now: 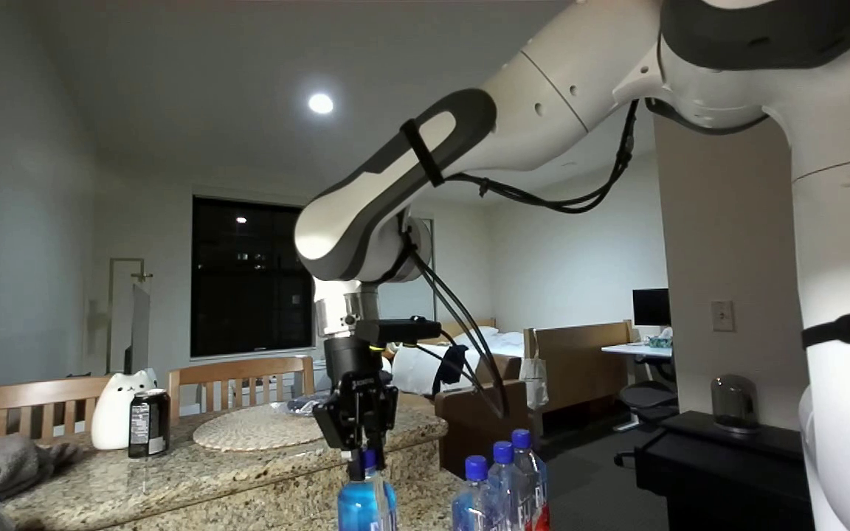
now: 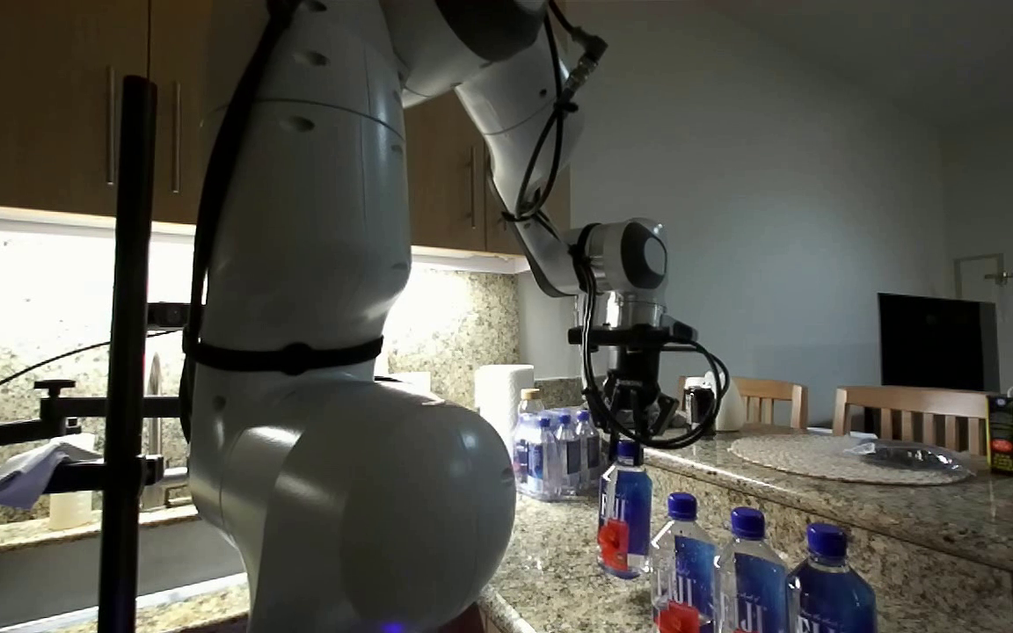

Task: Move the water bottles forward

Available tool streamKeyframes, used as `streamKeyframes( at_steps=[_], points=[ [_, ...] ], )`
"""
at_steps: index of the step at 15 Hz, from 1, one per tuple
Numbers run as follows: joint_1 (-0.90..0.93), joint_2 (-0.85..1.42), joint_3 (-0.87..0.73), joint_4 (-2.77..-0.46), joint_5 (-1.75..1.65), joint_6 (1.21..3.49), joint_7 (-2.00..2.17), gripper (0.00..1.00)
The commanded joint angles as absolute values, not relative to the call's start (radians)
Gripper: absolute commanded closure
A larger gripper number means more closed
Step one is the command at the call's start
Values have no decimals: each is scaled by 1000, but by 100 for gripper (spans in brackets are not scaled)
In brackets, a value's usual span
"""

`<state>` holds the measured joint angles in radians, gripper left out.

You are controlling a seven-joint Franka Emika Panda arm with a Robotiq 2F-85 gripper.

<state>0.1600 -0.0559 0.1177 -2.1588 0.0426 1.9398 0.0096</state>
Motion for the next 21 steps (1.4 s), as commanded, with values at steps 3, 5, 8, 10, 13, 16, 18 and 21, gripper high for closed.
streamKeyframes(
  at_steps=[3,5,8,10,13,16,18,21],
  points=[
    [157,-126,133,-2251,29,1974,-19,86],
    [156,-142,136,-2277,14,1993,-9,86],
    [152,-178,134,-2313,-2,2019,5,86],
    [151,-205,133,-2328,-2,2014,6,86],
    [153,-249,134,-2350,1,1993,5,86],
    [151,-287,133,-2374,-5,1969,4,86],
    [149,-311,129,-2392,-4,1950,1,86],
    [143,-336,115,-2410,2,1924,-14,86]
  ],
)
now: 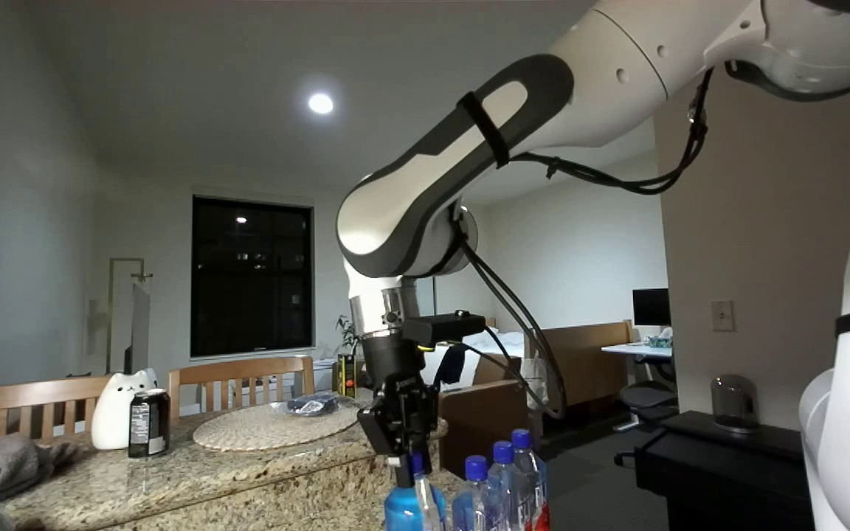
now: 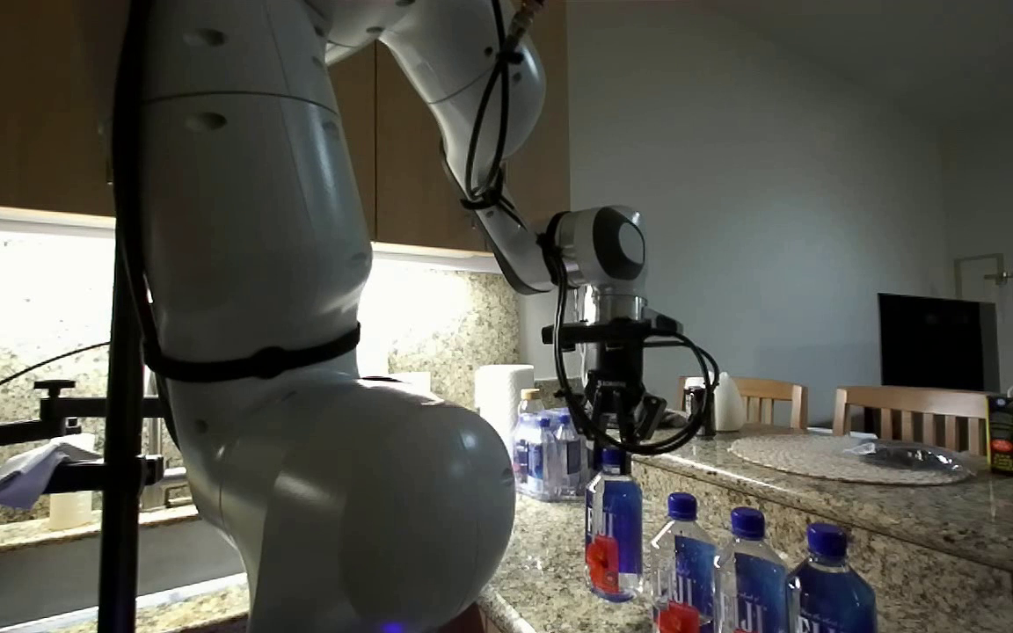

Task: Move the water bottles forward

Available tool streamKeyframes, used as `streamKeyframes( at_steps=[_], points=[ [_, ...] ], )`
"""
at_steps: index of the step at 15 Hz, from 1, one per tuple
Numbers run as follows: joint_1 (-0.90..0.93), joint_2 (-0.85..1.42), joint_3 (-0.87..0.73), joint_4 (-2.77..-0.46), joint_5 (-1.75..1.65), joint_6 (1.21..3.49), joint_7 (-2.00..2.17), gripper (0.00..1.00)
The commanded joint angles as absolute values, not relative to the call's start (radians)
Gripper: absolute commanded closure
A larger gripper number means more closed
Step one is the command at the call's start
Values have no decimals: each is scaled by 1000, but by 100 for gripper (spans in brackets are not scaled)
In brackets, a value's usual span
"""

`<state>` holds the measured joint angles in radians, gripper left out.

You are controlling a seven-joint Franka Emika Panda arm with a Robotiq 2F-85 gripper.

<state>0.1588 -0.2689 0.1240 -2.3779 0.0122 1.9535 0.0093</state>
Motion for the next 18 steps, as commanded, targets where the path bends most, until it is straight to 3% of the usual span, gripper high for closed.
streamKeyframes(
  at_steps=[1,7,8,12,13,18],
  points=[
    [141,-341,111,-2414,0,1919,-15,86],
    [139,-304,99,-2400,15,1904,-9,86],
    [138,-302,97,-2400,15,1901,-13,65],
    [139,-287,100,-2400,15,1903,-12,65],
    [139,-286,100,-2400,15,1903,-12,86],
    [145,-276,116,-2430,9,1990,-2,86]
  ],
)
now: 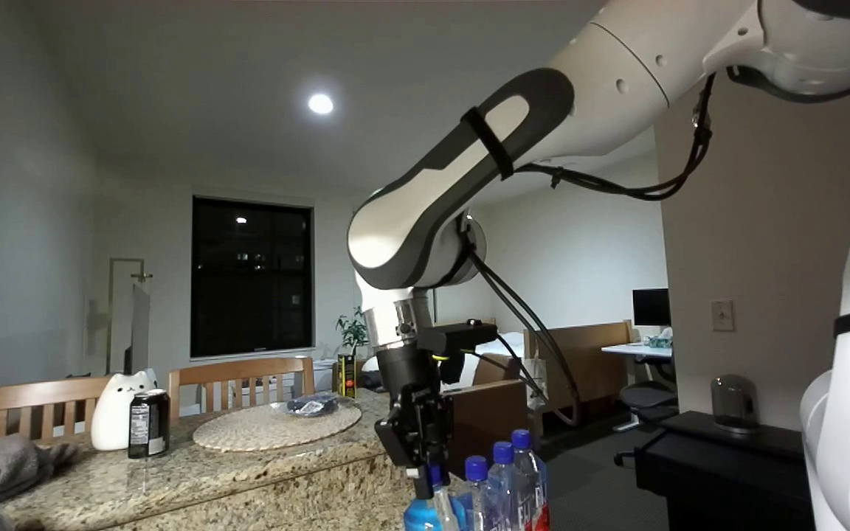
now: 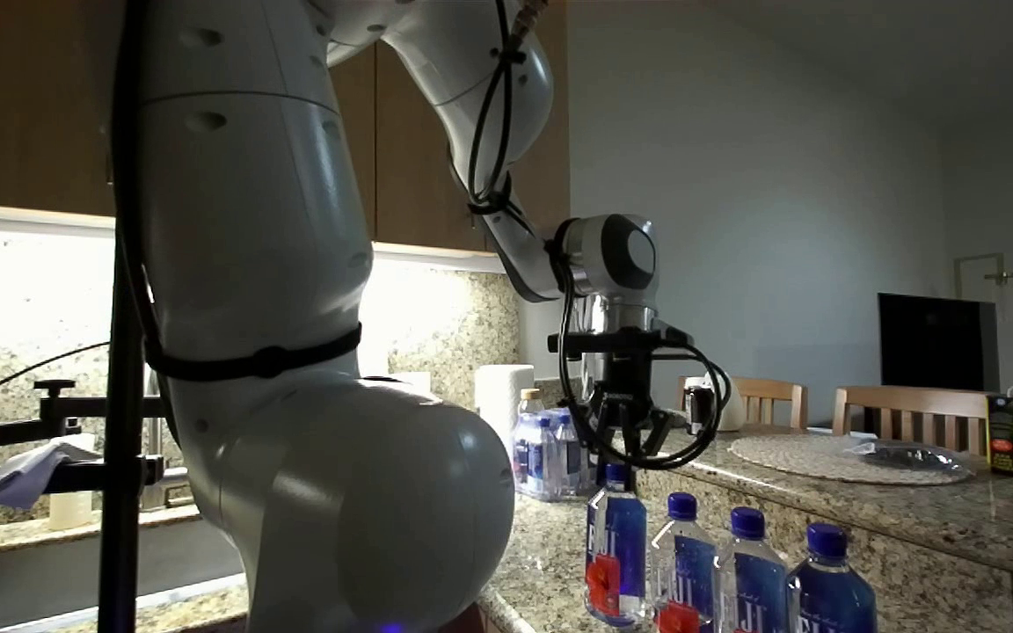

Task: Move the water bottles forward

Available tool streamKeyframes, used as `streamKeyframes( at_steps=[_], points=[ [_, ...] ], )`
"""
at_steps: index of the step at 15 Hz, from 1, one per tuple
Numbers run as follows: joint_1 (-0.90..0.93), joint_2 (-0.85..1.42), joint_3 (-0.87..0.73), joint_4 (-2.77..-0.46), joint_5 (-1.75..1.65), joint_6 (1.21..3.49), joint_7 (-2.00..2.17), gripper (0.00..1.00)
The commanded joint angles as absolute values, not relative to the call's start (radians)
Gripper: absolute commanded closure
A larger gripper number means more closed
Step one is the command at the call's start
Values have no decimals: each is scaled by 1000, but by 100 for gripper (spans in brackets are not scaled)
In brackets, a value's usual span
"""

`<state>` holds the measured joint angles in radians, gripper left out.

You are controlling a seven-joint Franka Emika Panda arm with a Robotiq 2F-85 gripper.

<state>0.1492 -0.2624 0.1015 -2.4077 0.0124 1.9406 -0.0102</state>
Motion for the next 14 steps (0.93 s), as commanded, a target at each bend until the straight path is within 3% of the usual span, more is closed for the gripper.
streamKeyframes(
  at_steps=[1,14],
  points=[
    [144,-272,119,-2434,6,2004,3,86],
    [130,-277,118,-2465,-30,2032,5,86]
  ],
)
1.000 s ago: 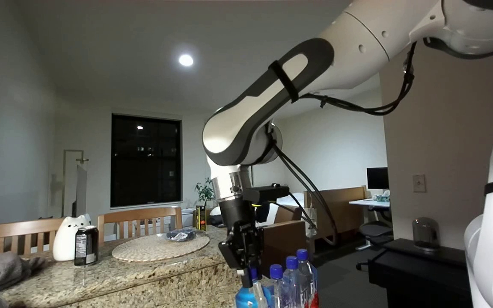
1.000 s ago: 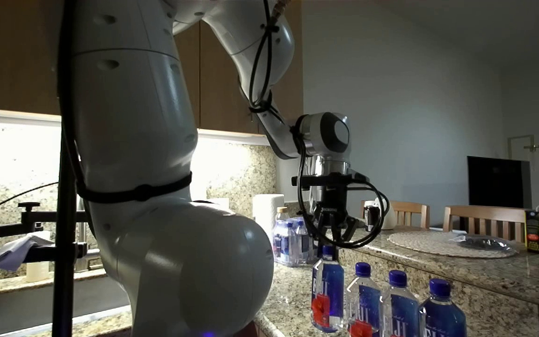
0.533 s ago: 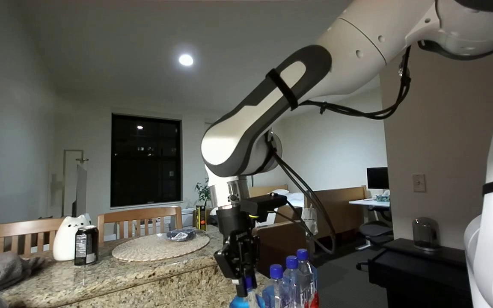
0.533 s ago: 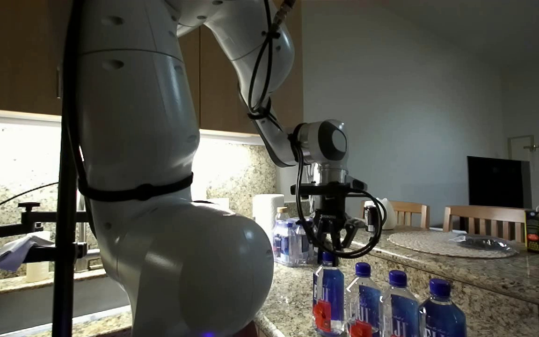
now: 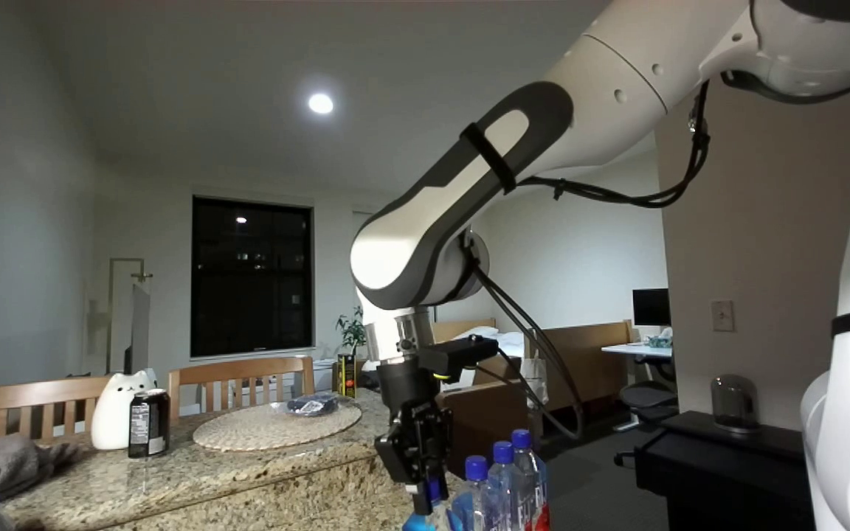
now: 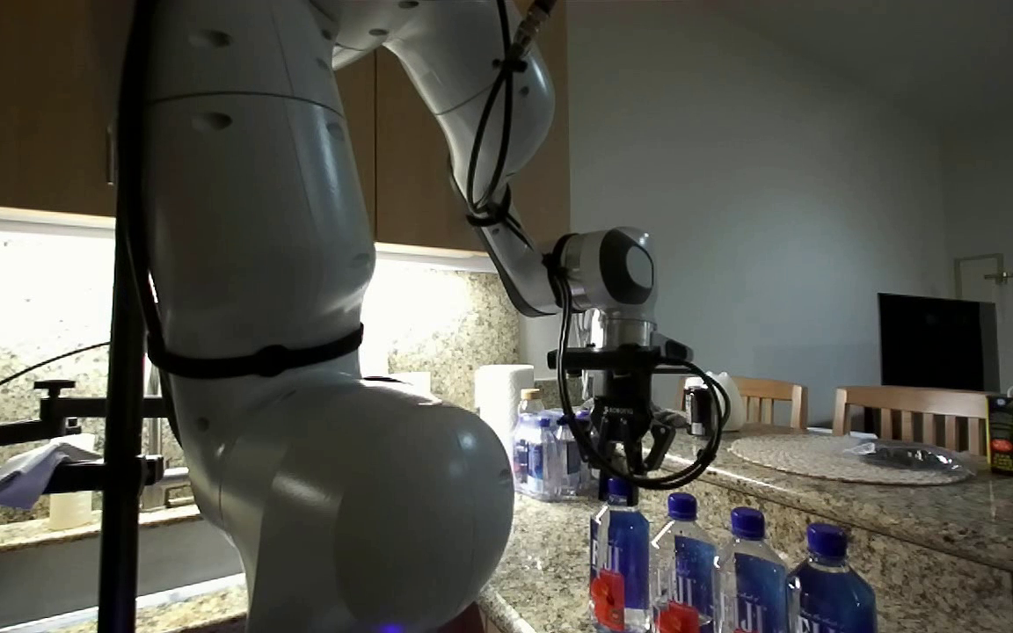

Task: Move the water bottles forward

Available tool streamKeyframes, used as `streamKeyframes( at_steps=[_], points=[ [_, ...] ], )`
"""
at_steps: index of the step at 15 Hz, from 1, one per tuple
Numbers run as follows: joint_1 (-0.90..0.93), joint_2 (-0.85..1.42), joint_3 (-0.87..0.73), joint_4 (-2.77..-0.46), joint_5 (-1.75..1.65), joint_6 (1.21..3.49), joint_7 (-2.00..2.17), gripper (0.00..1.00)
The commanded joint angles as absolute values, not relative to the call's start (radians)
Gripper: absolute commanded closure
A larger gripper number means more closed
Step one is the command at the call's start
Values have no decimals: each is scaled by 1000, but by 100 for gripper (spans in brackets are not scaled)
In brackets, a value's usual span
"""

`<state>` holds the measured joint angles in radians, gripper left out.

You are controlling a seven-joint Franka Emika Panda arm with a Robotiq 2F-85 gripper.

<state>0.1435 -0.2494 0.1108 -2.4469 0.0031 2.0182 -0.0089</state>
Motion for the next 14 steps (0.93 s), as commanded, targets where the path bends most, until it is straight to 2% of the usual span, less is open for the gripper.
streamKeyframes(
  at_steps=[1,14],
  points=[
    [130,-277,118,-2464,-34,2030,5,86],
    [107,-280,101,-2467,-48,2031,0,86]
  ],
)
